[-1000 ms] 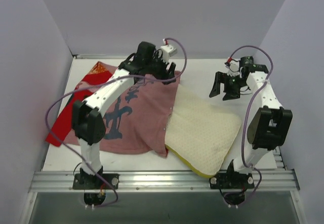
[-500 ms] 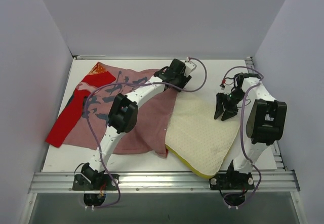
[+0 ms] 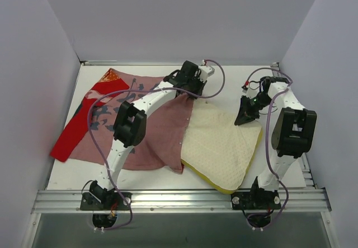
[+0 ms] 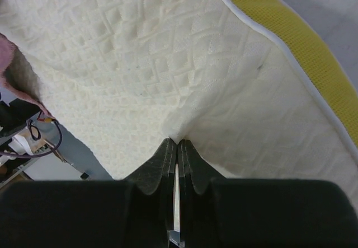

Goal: Put the pillow into the pillowcase

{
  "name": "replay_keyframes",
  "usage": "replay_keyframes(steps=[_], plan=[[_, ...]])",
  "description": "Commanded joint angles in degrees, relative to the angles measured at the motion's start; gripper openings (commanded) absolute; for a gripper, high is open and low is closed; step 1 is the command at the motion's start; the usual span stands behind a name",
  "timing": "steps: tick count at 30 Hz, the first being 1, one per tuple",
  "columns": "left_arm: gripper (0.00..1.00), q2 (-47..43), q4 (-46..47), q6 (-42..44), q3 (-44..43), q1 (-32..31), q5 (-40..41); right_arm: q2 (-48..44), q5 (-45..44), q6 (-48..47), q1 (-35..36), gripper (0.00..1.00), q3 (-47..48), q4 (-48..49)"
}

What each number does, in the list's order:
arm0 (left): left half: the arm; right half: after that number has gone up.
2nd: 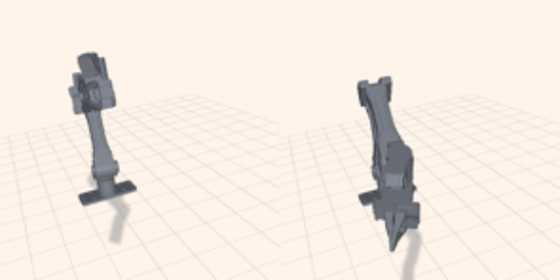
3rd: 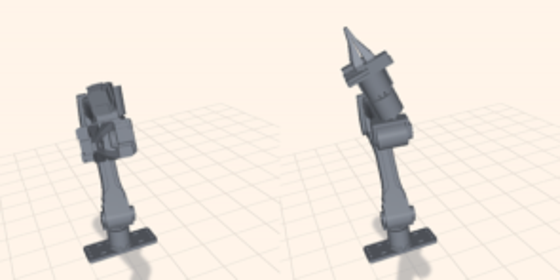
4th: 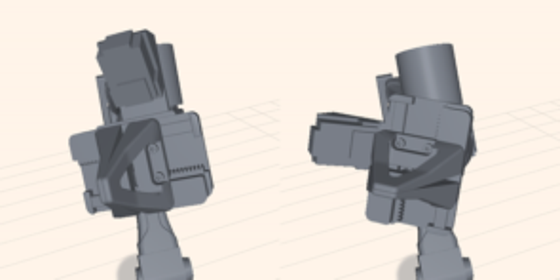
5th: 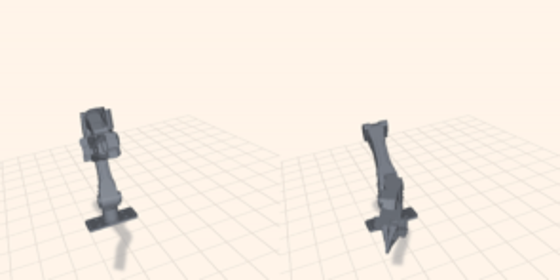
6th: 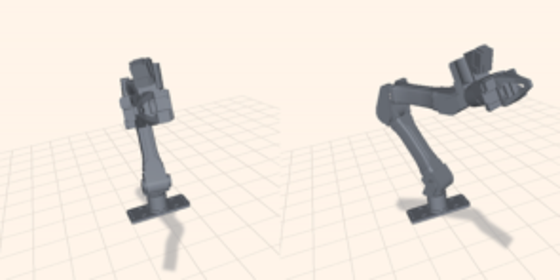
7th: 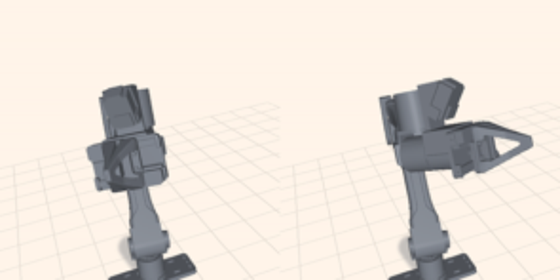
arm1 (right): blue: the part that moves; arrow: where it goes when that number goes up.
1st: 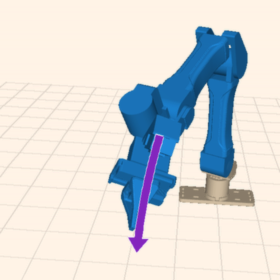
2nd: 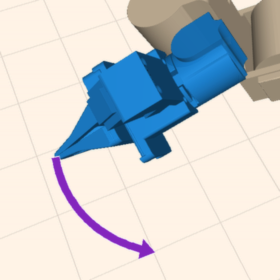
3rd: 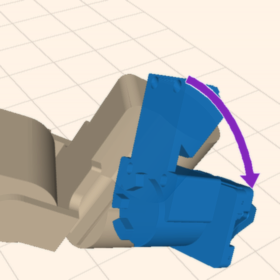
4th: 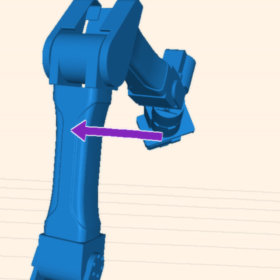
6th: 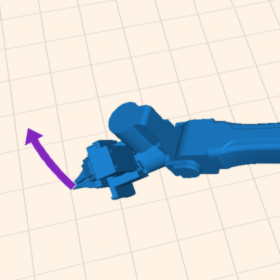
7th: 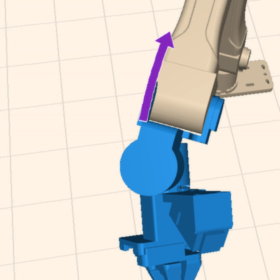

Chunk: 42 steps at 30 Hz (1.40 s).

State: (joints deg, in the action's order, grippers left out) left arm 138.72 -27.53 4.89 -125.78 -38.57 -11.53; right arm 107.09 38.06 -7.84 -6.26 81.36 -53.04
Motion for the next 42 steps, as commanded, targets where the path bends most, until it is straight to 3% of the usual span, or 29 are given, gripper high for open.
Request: replay_keyframes(steps=[1, 6, 13, 17, 21, 24, 29, 34, 37, 38, 41, 42], plan=[[0.00, -9.3, 4.2, -7.6, 3.2, -1.7, -16.1, -0.4, 8.2, -0.2, 1.4, 0.00, 2.3, 1.5], [0.03, -13.3, 7.5, -11.4, 8.3, -1.7, -18.7, -2.1, 12.9, -2.3, 3.8, 0.00, 2.8, 3.1], [0.00, -13.7, 1.8, -7.3, 6.1, -1.3, -9.0, -6.3, 12.9, -6.5, 4.5, 0.00, -1.6, 3.5], [0.00, -14.6, 3.4, -8.5, 8.0, 0.2, -14.0, -8.1, 14.8, -6.6, 4.1, 0.00, -3.1, 5.0], [0.00, -14.9, 5.9, -14.1, 8.9, -0.2, -28.4, -9.9, 20.2, -0.6, 4.8, 0.00, -2.9, 11.6], [0.00, -16.0, 8.9, -16.9, 9.6, -1.2, -34.1, -10.8, 23.3, 1.8, 7.4, 0.00, 1.0, 13.7], [0.00, -20.3, 15.0, -23.4, 12.7, -0.5, -34.6, -17.9, 25.9, 3.7, 9.2, 0.00, 0.6, 19.1], [0.00, -23.9, 16.7, -27.1, 13.2, 3.8, -31.9, -31.0, 25.5, -8.8, 6.7, 0.00, -11.3, 21.3], [0.00, -24.0, 13.6, -25.5, 13.9, 4.2, -32.1, -35.1, 16.5, -21.1, 7.8, 0.00, -21.0, 21.0], [0.00, -24.2, 13.3, -24.4, 14.8, 4.2, -32.1, -33.8, 14.5, -23.0, 7.6, 0.05, -22.5, 20.6], [0.00, -24.1, 12.9, -24.0, 18.4, 3.9, -31.8, -26.5, 10.5, -22.0, 4.8, 0.54, -19.9, 17.5], [0.00, -24.1, 13.4, -24.0, 19.3, 3.8, -31.8, -24.2, 10.2, -19.4, 4.0, 0.69, -14.8, 16.5]])
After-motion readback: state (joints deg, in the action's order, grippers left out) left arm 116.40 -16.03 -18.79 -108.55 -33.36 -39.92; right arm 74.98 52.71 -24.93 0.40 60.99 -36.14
